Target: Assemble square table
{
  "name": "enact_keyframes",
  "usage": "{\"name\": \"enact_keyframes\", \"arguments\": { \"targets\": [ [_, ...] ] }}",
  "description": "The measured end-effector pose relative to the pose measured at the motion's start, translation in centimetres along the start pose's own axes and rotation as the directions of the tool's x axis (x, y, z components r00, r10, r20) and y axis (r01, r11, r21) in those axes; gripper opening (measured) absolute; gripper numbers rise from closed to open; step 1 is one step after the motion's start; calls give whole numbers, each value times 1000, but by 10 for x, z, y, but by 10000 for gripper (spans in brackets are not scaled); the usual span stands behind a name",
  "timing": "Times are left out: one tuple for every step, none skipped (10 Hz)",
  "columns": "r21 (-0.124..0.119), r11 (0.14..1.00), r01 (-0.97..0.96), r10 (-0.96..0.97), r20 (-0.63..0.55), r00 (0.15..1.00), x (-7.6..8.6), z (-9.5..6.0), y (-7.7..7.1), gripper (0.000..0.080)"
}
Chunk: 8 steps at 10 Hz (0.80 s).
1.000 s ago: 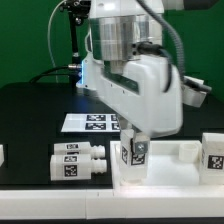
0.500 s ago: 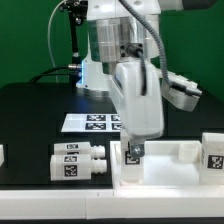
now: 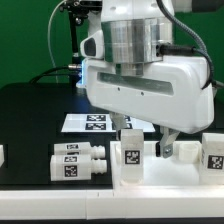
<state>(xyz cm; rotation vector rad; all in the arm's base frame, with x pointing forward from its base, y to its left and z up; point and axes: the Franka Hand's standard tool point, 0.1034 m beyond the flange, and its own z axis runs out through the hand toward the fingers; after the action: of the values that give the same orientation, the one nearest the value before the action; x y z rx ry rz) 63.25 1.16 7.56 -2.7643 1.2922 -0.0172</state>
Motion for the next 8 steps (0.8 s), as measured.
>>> {"name": "enact_keyframes", "arguments": {
  "targets": [
    [-9,991,133,-133,-5,991,1,0,1,648],
    [-24,942,335,-335,-11,942,5,-1,4,648],
    [-35,861,507,-508,-29,861,8,-2,3,648],
    [-36,828,559,-560,-43,827,9,-1,1,648],
    [-34,851,524,-525,-44,850,9,-1,2,648],
    [-34,856,517,-518,-44,854,9,-1,2,535],
    [-35,855,518,-519,-44,854,9,-1,2,388],
    [-32,878,477,-478,-46,877,9,-1,2,285]
  ]
}}
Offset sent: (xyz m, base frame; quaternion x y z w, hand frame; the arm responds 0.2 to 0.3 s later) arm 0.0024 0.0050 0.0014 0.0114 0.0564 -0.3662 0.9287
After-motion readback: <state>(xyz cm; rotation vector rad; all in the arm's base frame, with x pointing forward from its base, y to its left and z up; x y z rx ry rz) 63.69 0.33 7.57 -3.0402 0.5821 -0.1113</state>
